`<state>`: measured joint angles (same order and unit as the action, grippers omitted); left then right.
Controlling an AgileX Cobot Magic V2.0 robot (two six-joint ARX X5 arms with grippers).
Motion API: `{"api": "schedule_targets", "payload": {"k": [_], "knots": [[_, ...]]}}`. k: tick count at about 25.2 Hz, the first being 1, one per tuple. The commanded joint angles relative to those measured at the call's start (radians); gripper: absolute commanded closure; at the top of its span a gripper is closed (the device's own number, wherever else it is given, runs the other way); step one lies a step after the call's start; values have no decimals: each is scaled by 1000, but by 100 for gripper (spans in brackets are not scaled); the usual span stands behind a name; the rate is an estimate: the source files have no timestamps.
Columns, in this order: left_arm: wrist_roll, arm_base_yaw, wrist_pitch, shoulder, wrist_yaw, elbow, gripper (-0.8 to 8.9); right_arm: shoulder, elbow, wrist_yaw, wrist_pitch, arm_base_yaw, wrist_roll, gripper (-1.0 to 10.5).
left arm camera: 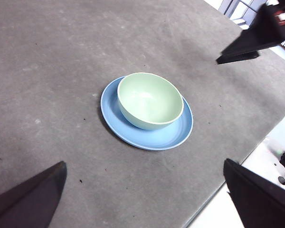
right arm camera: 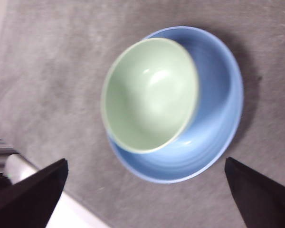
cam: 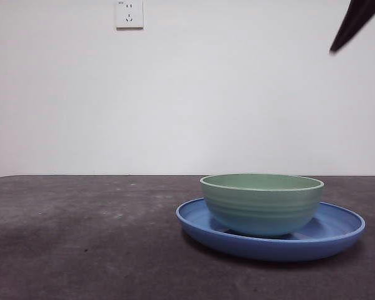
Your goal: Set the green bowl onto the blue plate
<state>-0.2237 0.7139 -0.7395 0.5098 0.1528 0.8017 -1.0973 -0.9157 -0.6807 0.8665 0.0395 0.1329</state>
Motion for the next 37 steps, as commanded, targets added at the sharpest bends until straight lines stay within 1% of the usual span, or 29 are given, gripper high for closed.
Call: {"api": "schedule_targets", "payload": {"k": [1, 4, 9, 12, 15, 22, 29, 30, 34, 36, 37], "knots": [[-32, 6, 6, -4, -3, 9, 284, -89, -14, 0, -42, -14, -49, 463], [-44, 6, 4, -16, -2, 9, 284, -174, -14, 0, -91, -28, -57, 516], [-43, 6, -2, -40, -3, 9, 284, -309, -14, 0, -154, -32, -69, 532], [-43, 6, -3, -54, -3, 9, 284, -380, -14, 0, -188, -30, -74, 577], [-43, 6, -3, -64, -3, 9, 284, -431, -14, 0, -220, -29, -82, 625], [-43, 6, -5, -71, -2, 9, 284, -533, -14, -3, -269, -26, -91, 683], [-43, 6, -6, -71, -3, 9, 284, -614, -14, 1, -300, 6, -96, 742], [-42, 6, -8, -71, -3, 9, 284, -624, -14, 2, -302, 10, -96, 762], [-43, 6, -9, -71, -3, 9, 284, -629, -14, 11, -305, 12, -96, 935], [-42, 6, -9, -71, -3, 9, 284, -629, -14, 45, -305, 12, -95, 937], [-43, 6, -9, -71, -3, 9, 284, -629, -16, 48, -304, 12, -92, 937]]}}
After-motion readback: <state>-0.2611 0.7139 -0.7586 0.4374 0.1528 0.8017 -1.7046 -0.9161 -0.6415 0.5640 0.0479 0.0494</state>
